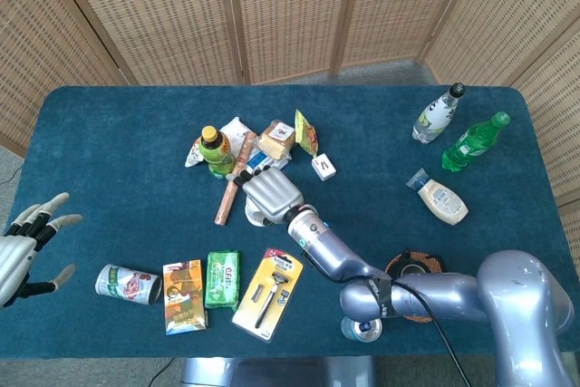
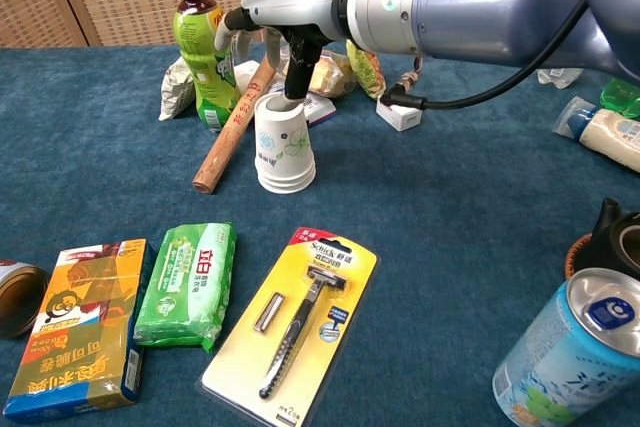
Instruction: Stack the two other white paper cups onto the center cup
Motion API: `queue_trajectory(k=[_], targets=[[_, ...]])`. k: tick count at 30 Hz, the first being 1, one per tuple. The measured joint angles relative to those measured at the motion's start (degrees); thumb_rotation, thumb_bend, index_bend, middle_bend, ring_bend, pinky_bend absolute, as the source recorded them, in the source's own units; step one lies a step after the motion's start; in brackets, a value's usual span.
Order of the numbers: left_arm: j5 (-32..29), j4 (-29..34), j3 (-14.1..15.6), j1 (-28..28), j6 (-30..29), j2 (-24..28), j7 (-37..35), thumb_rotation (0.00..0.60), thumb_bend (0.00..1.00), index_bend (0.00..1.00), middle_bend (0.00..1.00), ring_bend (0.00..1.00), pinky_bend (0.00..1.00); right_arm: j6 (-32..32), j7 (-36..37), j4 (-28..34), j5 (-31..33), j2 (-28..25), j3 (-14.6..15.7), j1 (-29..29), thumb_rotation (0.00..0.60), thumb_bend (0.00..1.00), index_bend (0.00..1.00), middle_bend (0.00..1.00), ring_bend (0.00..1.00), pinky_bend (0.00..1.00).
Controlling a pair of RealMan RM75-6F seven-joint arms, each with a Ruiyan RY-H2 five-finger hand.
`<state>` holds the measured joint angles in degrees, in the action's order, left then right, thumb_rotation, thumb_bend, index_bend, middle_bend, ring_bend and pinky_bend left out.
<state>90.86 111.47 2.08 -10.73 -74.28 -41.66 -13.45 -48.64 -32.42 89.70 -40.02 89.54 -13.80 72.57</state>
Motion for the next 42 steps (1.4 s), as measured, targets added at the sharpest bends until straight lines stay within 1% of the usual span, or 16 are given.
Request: queue_trajectory(k=[5, 8, 11, 15, 21, 25, 28, 31, 36, 42], targets=[[0.0, -0.1, 0.0, 0.0, 0.0, 0.0, -0.2, 0.6, 0.39, 0.18, 0.0, 0.0, 0.01, -1.3, 0.8, 1.9, -1.3, -1.1, 0.1, -1.0, 0.6, 0.38, 0.11, 0.15, 0.26, 0.33], [-0.1, -0.2, -0.1, 0.1, -0.3, 0.1, -0.1, 0.6, 0.39, 0.18, 0.0, 0.0, 0.01, -3.0, 1.7, 3.7, -3.9, -2.4, 0.6, -2.5, 0.6, 0.38, 0.12, 0.15, 0.26, 0.33], [0.2, -0.1, -0.1, 0.3, -0.7, 0.0, 0.2, 0.6, 0.39, 0.18, 0.0, 0.0, 0.01, -5.5, 3.3, 5.5, -8.2, -3.9, 1.6, -5.1, 0.6, 0.38, 0.12, 0.15, 0.26, 0.33], [0.8, 0.0, 0.2, 0.5, -1.0, 0.0, 0.3, 0.6, 0.39, 0.18, 0.0, 0.0, 0.01, -10.2, 7.8, 7.6, -15.8, -6.5, 3.3, -10.2, 0.6, 0.38, 0.16, 0.16, 0.26, 0.33], [1.8, 0.5, 0.6, 0.8, -1.4, -0.1, 1.3, 0.6, 0.39, 0.18, 0.0, 0.0, 0.01, -19.3, 17.4, 10.6, -27.1, -12.0, 6.0, -19.7, 0.6, 0.37, 0.17, 0.17, 0.26, 0.33], [2.2, 0.8, 1.0, 1.1, -1.4, -0.3, 2.5, 0.6, 0.39, 0.18, 0.0, 0.0, 0.01, -24.8, 23.4, 11.7, -32.3, -16.0, 7.8, -25.8, 0.6, 0.37, 0.17, 0.18, 0.26, 0.33], [2.4, 1.1, 1.3, 1.6, -1.7, -0.5, 3.6, 0.6, 0.39, 0.18, 0.0, 0.0, 0.01, -27.4, 27.0, 11.9, -34.8, -18.4, 9.1, -29.6, 0.6, 0.37, 0.18, 0.18, 0.26, 0.33], [2.4, 1.3, 1.7, 2.3, -2.3, -0.9, 4.8, 0.6, 0.39, 0.18, 0.0, 0.0, 0.01, -29.7, 30.0, 11.5, -36.9, -19.7, 10.5, -33.1, 0.6, 0.36, 0.18, 0.18, 0.26, 0.33], [2.1, 1.7, 2.2, 3.3, -3.0, -1.6, 6.5, 0.6, 0.39, 0.17, 0.0, 0.0, 0.01, -33.5, 32.8, 8.7, -40.4, -19.9, 13.3, -39.0, 0.6, 0.34, 0.18, 0.17, 0.26, 0.33], [2.0, 2.0, 2.5, 4.4, -4.4, -2.7, 8.1, 0.6, 0.39, 0.17, 0.0, 0.0, 0.02, -37.5, 34.4, 3.7, -41.9, -19.0, 15.0, -45.3, 0.6, 0.34, 0.18, 0.17, 0.25, 0.33]])
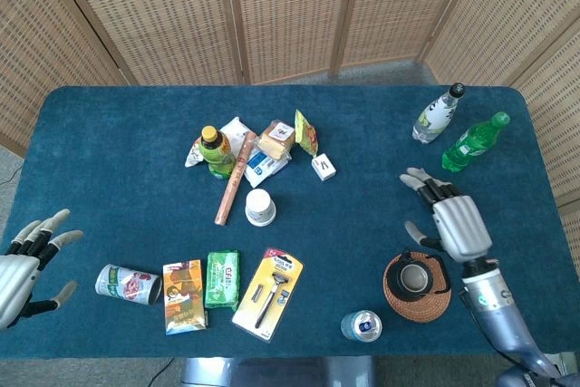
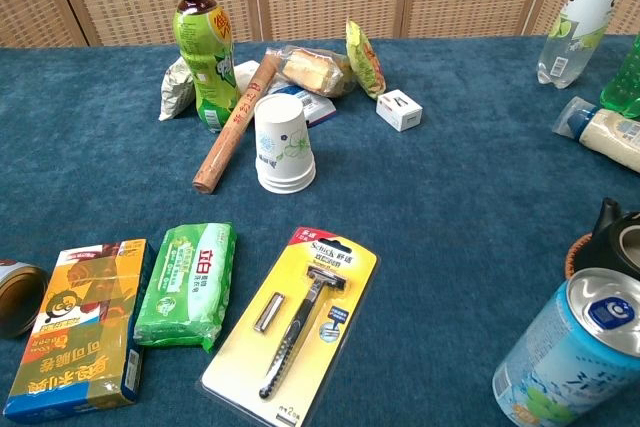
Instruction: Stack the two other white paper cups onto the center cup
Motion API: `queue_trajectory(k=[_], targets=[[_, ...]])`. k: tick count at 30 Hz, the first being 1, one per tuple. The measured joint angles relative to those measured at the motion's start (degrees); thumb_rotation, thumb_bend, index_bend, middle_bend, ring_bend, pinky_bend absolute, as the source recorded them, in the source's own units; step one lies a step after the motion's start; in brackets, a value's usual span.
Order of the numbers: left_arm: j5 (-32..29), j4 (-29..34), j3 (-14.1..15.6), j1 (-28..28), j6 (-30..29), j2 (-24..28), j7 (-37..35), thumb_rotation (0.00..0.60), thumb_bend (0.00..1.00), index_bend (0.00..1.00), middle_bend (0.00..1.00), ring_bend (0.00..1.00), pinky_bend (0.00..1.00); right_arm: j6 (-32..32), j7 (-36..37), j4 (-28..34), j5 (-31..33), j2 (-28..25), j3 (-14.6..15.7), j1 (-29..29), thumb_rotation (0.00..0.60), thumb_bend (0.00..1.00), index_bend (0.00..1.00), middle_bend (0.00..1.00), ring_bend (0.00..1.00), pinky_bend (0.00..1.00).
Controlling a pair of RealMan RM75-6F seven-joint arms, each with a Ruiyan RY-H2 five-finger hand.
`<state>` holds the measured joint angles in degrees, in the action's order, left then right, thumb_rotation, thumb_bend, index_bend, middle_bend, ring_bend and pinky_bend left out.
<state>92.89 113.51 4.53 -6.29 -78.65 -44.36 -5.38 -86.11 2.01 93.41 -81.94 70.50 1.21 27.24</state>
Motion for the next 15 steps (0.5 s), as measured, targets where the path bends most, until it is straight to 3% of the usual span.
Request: queue_trajectory(k=[15], targets=[[-3.1, -1.0, -0.7, 0.9, -0.7, -1.6, 4.9, 0.6, 0.39, 0.17, 0.0, 0.0, 0.01, -4.9, 2.6, -11.2, 0.2, 4.8, -0.7, -10.3, 0.6, 0.32, 0.17, 0.16, 0.19, 0.27]])
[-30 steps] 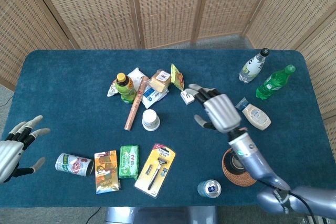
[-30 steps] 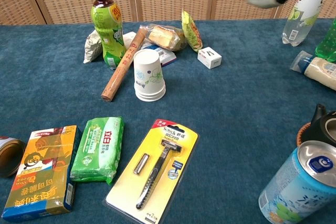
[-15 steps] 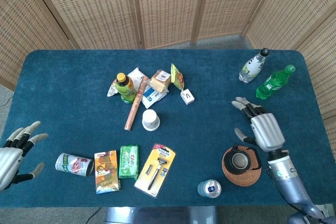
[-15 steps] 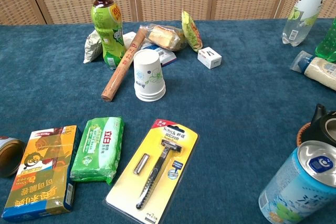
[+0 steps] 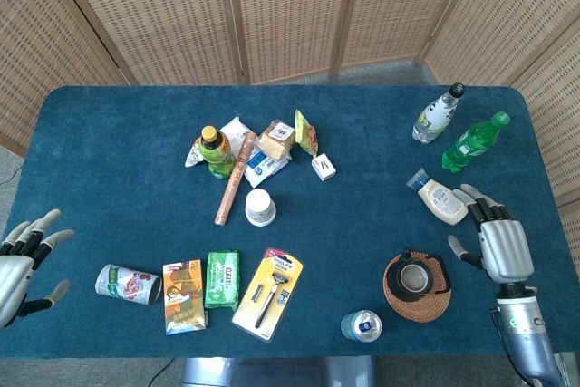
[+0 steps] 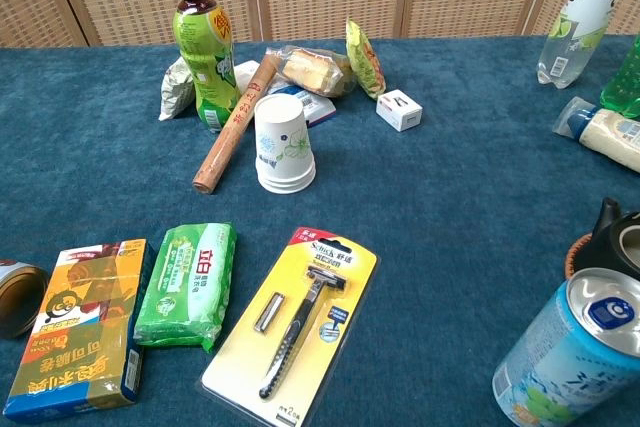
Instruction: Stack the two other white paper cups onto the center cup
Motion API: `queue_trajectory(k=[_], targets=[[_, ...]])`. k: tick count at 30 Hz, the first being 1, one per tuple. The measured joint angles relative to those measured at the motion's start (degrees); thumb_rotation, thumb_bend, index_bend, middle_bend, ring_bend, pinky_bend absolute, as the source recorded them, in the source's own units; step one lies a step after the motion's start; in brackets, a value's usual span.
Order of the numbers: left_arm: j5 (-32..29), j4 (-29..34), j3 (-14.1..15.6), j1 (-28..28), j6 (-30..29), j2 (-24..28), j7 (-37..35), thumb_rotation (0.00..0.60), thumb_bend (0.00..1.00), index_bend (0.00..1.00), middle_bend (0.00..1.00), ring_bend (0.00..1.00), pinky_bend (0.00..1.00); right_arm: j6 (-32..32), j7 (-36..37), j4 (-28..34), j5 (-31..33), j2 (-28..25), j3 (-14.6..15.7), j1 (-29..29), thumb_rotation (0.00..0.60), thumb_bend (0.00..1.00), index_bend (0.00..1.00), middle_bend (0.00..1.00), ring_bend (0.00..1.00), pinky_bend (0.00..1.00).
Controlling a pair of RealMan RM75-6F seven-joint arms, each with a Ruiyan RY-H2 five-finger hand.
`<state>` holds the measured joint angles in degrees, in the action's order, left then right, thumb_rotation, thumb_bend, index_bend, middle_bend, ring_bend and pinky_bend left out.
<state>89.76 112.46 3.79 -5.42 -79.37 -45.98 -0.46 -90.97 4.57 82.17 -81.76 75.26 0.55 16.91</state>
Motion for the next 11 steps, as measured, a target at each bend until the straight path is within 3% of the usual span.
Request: queue_trajectory(k=[11], targets=[[1.8, -1.9, -1.3, 1.6, -5.4, -3.7, 5.7, 0.6, 0.39, 0.15, 0.0, 0.0, 0.0, 1.0, -2.5, 0.5, 0.0, 0.2, -2.0, -2.4, 0.6, 0.31, 0.17, 0.15, 0.16, 0.25]])
